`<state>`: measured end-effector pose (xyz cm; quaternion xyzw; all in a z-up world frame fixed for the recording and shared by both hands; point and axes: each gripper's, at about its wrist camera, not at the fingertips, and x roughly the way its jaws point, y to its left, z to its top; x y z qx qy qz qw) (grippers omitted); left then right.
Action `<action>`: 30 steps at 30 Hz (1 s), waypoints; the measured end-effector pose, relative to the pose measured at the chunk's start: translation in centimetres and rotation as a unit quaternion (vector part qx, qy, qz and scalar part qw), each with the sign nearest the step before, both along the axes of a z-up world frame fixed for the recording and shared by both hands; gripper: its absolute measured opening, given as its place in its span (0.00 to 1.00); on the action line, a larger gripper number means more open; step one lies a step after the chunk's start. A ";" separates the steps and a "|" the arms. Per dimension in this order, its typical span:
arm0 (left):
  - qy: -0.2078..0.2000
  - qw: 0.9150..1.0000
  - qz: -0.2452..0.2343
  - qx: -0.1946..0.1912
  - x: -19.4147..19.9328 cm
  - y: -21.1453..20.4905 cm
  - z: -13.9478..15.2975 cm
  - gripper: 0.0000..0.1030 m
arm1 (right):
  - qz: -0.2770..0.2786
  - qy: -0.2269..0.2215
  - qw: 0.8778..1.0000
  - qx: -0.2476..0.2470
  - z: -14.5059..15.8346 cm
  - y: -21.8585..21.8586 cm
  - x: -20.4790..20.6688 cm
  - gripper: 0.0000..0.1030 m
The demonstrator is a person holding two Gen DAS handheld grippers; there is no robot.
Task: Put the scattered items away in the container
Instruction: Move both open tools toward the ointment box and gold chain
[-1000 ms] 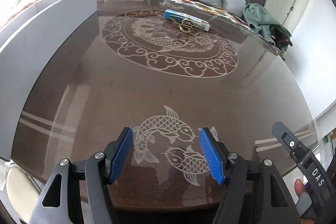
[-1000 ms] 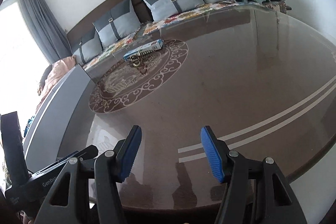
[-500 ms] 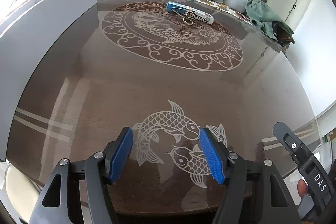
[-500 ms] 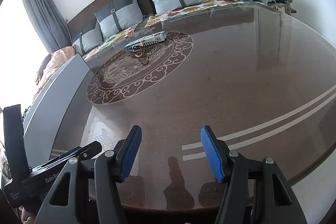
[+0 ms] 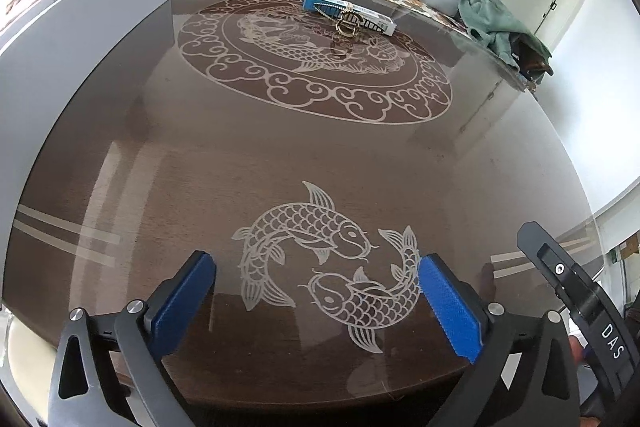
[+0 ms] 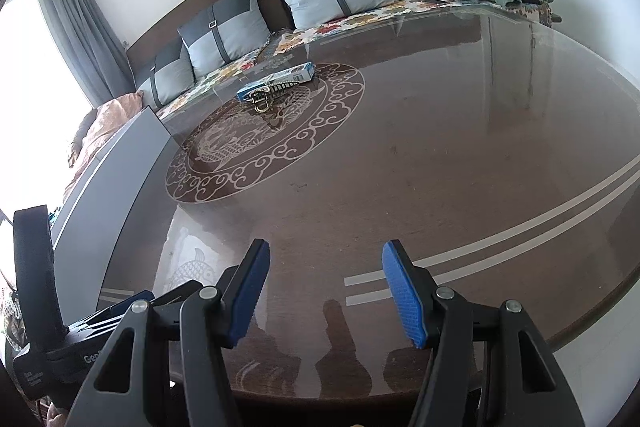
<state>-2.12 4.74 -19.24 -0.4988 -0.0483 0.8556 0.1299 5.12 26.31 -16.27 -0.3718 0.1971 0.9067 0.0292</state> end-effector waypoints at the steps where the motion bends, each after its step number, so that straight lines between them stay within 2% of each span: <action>1: 0.000 1.000 -0.001 -0.005 0.0 0.1 0.0 1.00 | -0.001 0.000 1.000 -0.001 0.0 0.0 0.0 0.58; 14: -0.006 0.995 -0.016 -0.095 0.0 2.3 -0.6 1.00 | -0.004 0.002 1.000 -0.005 0.1 0.3 0.1 0.58; 22: -0.006 0.999 -0.001 -0.050 -0.1 0.8 -0.2 1.00 | -0.004 0.003 1.000 -0.008 0.1 0.3 0.1 0.58; 27: -0.002 1.000 0.024 -0.008 -0.3 -0.8 0.0 1.00 | -0.001 0.004 1.000 -0.006 0.1 0.2 0.1 0.58; 30: 0.000 1.000 0.029 -0.008 -0.3 -1.0 0.0 1.00 | -0.001 0.002 1.000 -0.006 0.0 0.3 0.0 0.58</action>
